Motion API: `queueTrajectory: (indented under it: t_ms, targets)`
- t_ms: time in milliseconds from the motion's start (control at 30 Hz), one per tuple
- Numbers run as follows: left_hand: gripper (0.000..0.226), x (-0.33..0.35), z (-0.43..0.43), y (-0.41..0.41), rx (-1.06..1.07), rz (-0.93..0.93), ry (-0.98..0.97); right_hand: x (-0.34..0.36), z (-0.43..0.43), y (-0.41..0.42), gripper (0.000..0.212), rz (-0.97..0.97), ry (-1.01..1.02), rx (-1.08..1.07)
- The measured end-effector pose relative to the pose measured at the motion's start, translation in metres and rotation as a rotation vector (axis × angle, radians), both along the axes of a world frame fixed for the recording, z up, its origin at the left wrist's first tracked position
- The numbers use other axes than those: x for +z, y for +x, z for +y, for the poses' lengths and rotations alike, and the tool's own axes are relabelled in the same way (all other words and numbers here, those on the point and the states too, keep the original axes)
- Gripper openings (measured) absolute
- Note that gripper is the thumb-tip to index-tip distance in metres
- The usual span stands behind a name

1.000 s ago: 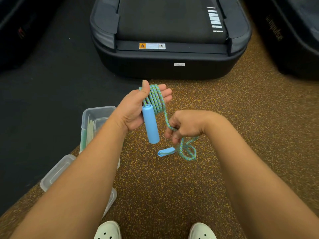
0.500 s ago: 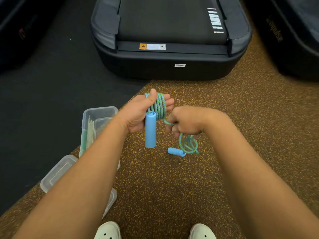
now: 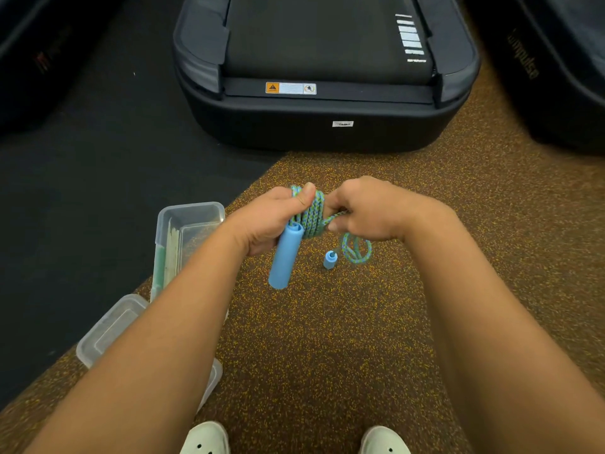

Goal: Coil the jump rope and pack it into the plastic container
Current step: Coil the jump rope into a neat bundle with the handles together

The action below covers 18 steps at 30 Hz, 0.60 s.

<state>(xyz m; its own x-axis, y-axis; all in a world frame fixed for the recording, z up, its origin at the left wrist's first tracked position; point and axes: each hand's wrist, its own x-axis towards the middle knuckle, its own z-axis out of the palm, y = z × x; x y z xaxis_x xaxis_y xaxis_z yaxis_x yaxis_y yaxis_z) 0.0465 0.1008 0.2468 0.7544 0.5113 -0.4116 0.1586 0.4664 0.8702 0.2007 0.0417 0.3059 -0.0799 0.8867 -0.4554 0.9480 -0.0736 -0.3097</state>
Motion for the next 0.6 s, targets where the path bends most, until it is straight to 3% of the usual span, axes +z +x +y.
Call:
queueTrajectory:
  t_ms: [100,267,333,433,600]
  targets:
    - [0.043,0.001,0.0,0.0,0.104,-0.086,-0.053,0.003,-0.003,-0.003,0.012,0.044,-0.043,0.029]
    - [0.056,0.008,0.006,-0.005,0.313,-0.241,-0.138,-0.015,-0.006,-0.015,0.017,0.008,-0.135,0.096]
    - [0.059,0.013,0.008,-0.007,0.313,-0.264,-0.153,-0.03,-0.006,-0.02,0.028,-0.03,-0.108,0.093]
    - [0.061,0.019,0.009,-0.01,0.277,-0.288,-0.155,-0.045,-0.009,-0.031,0.016,-0.071,-0.015,0.061]
    - [0.057,0.022,0.006,-0.007,0.229,-0.27,-0.102,-0.052,-0.009,-0.033,0.017,-0.046,-0.03,0.049]
